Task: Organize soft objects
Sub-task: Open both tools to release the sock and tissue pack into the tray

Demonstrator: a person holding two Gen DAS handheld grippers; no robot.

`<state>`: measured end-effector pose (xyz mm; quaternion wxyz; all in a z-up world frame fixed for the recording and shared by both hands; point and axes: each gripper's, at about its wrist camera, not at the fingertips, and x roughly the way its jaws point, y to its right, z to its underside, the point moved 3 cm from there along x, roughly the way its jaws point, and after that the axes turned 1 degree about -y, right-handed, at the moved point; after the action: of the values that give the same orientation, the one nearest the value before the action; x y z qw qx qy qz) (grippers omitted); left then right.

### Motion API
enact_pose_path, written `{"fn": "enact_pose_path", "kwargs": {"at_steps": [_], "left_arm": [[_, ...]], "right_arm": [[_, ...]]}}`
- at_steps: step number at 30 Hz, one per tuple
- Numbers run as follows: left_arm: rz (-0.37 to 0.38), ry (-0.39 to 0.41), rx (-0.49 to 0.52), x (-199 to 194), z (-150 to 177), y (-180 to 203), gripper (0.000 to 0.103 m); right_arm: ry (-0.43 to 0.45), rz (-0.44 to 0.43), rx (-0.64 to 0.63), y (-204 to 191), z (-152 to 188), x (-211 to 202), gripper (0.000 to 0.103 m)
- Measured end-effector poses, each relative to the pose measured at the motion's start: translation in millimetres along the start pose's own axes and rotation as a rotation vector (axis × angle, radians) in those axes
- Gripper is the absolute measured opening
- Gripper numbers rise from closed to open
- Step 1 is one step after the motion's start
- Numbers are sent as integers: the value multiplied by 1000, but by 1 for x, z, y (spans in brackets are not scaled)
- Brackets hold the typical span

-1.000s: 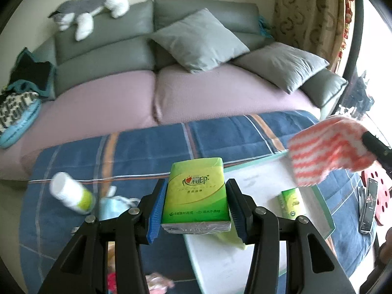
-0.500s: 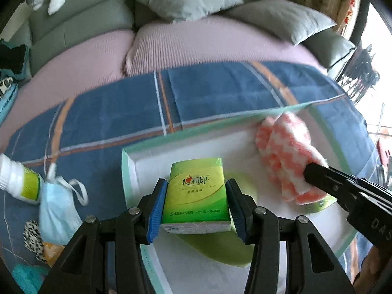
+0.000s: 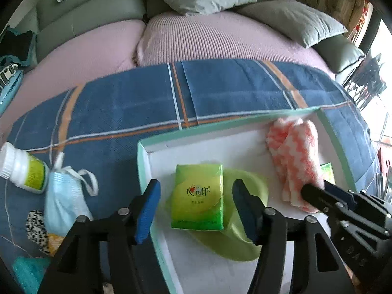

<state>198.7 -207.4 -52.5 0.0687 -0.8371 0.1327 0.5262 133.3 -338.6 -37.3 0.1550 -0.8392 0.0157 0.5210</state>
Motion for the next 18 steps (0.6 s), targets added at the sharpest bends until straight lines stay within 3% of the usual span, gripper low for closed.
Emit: {"fn": "enact_pose_path", "kwargs": {"at_steps": [9, 17, 18], "left_arm": [[-32, 37, -23, -36, -4, -8, 64], [-34, 37, -52, -40, -5, -16, 65], [-38, 39, -56, -40, -5, -17, 71]], "right_arm": [[80, 25, -28, -7, -5, -33, 28], [79, 42, -36, -9, -5, -34, 29], [74, 50, -36, -8, -5, -33, 37]]}}
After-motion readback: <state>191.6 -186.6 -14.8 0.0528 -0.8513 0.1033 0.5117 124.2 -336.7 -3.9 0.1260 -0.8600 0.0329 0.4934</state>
